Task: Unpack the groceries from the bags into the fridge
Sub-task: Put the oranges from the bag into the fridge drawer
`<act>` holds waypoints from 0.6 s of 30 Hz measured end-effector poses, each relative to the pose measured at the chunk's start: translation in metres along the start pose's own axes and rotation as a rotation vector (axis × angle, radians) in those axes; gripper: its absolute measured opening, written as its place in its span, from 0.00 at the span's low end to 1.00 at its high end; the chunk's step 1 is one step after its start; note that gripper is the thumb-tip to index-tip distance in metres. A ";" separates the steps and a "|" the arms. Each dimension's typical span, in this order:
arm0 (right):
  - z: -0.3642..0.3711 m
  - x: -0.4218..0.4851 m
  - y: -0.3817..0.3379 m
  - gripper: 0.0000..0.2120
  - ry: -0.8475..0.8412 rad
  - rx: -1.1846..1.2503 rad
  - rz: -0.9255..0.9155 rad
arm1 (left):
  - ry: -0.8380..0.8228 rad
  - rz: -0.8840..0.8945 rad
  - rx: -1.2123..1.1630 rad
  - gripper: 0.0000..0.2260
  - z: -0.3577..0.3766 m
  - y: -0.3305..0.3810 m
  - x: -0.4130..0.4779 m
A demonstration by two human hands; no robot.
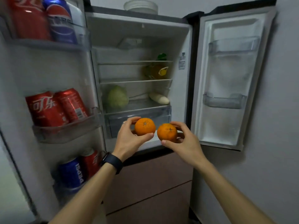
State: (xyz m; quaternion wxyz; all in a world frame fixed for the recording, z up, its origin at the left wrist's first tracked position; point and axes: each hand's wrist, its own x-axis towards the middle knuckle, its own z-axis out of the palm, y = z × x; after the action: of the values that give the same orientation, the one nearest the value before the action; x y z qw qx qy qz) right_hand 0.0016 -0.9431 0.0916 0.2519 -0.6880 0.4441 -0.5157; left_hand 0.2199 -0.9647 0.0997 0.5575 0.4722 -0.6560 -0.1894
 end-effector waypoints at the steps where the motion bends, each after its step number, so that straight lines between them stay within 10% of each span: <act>1: -0.002 0.015 0.004 0.32 -0.006 0.010 0.003 | 0.012 -0.010 -0.008 0.30 0.005 -0.005 0.015; 18: 0.025 0.307 0.155 0.31 -0.043 0.027 -0.020 | 0.237 -0.183 0.271 0.36 0.082 -0.129 0.252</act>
State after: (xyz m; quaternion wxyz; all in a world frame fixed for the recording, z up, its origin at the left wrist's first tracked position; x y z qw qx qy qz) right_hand -0.0071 -1.2875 0.1082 0.2656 -0.6996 0.4248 -0.5094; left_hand 0.2145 -1.2588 0.1139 0.5426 0.6195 -0.5597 -0.0922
